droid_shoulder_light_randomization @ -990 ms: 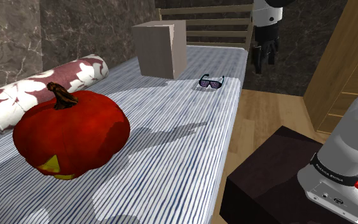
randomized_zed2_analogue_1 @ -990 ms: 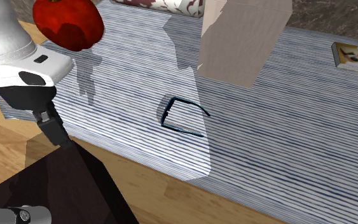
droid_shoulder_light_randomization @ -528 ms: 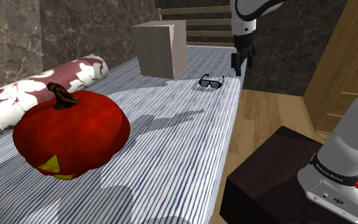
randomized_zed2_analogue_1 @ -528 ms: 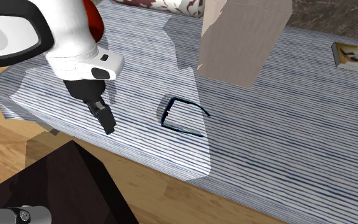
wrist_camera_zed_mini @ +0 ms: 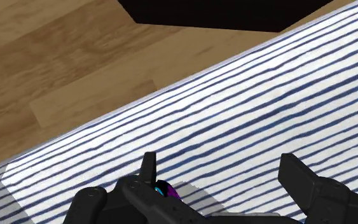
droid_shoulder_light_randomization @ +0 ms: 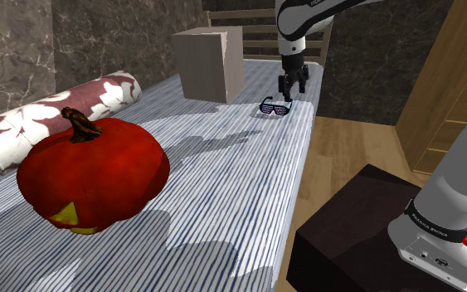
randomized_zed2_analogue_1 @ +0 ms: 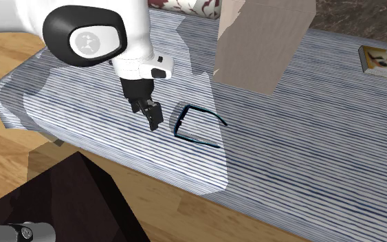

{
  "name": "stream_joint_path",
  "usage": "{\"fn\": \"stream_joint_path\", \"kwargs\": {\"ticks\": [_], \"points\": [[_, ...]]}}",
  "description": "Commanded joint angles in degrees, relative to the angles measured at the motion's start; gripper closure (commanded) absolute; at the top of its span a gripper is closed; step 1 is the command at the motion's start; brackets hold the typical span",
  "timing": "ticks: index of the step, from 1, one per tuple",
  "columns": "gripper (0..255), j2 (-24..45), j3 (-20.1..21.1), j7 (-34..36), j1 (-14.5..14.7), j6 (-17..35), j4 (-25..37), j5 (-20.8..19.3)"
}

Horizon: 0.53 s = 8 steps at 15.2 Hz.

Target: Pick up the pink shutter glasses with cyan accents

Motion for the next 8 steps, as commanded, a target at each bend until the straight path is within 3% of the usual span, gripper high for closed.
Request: {"fn": "stream_joint_path", "kwargs": {"ticks": [1,8], "points": [[0,5.0,0.0,-0.5,0.0,0.6,4.5,0.4],[0,21.5,0.3,-2.2,-0.3,-0.5,22.3,1.8]]}}
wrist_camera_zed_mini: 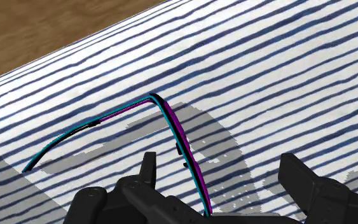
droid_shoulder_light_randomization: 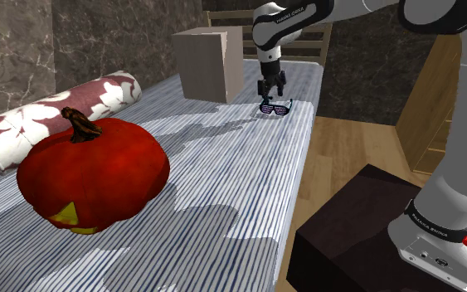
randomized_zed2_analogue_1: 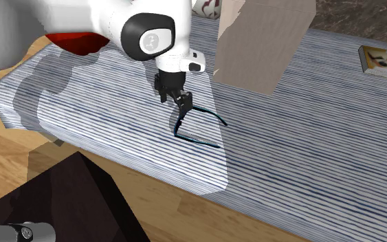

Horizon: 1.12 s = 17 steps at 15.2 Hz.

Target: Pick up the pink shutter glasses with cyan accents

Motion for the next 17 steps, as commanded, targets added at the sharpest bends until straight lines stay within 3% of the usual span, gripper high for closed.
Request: {"fn": "stream_joint_path", "kwargs": {"ticks": [1,5,14,15,17], "points": [[0,4.6,0.1,-0.5,-0.1,-0.5,5.2,0.3],[0,13.8,0.4,-1.2,-0.2,-3.2,17.2,0.9],[0,15.1,0.4,-1.0,-0.3,1.8,13.5,0.9],[255,15.2,0.4,-1.0,-0.2,1.8,13.6,0.9],[255,15.3,0.4,-1.0,-0.3,1.8,13.7,0.9]]}}
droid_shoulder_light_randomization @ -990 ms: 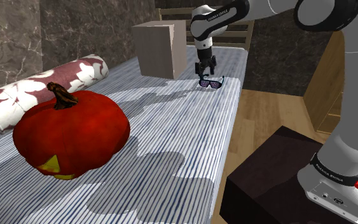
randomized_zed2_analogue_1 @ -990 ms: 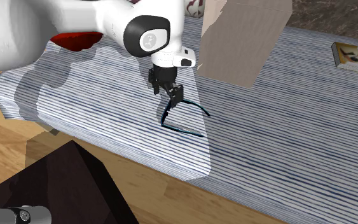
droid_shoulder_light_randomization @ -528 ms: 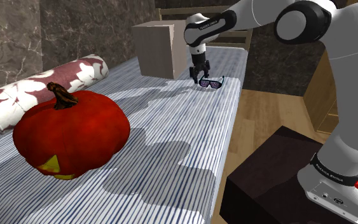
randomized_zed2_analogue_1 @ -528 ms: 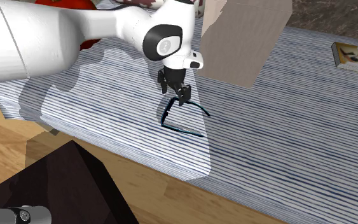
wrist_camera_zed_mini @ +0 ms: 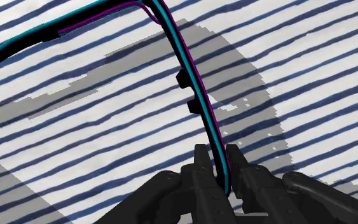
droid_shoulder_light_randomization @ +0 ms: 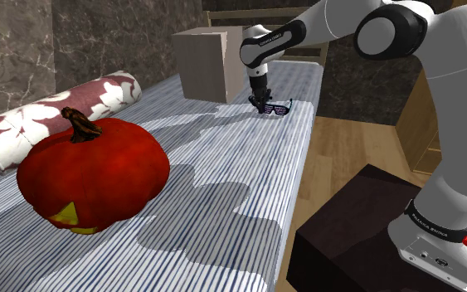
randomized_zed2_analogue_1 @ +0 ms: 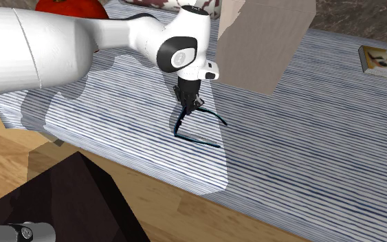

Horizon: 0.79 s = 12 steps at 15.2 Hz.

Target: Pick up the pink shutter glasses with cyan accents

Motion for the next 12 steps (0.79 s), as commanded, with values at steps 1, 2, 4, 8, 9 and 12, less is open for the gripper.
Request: {"fn": "stream_joint_path", "kwargs": {"ticks": [1,2,4,8,9,12], "points": [[255,0.1,0.0,0.0,0.0,0.0,0.0,0.0],[255,0.0,0.0,0.0,0.0,0.0,0.0,0.0],[255,0.1,0.0,0.0,0.0,0.0,0.0,0.0],[255,-0.3,0.0,0.0,0.0,-0.6,0.2,0.0],[255,-0.5,0.0,-0.1,0.0,-1.2,0.6,0.0],[255,-1.1,0.0,-0.1,0.0,-3.2,2.1,0.0]]}}
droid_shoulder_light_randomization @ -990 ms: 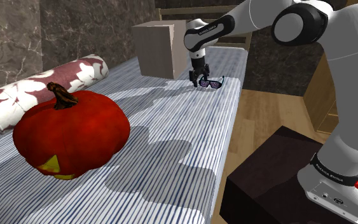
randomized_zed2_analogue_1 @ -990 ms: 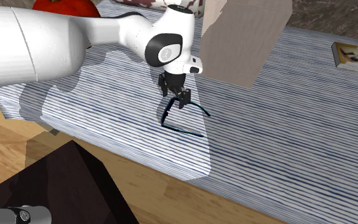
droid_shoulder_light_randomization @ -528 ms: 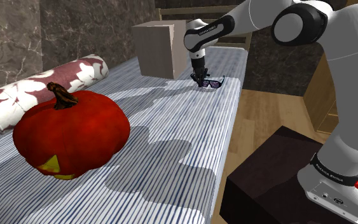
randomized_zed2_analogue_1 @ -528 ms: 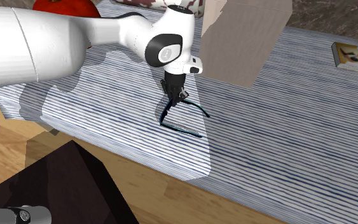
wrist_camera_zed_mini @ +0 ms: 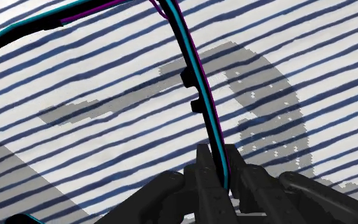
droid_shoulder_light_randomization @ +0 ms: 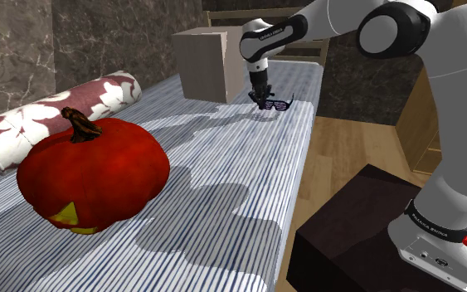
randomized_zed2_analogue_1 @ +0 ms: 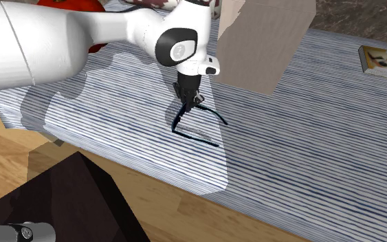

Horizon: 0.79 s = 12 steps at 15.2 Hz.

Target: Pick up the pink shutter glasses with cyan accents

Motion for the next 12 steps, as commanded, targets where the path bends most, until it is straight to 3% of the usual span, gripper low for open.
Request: {"fn": "stream_joint_path", "kwargs": {"ticks": [1,12], "points": [[255,-0.4,0.0,0.0,0.0,-1.5,1.0,0.0],[255,-1.2,0.0,-0.3,0.0,-8.0,6.8,0.0]]}}
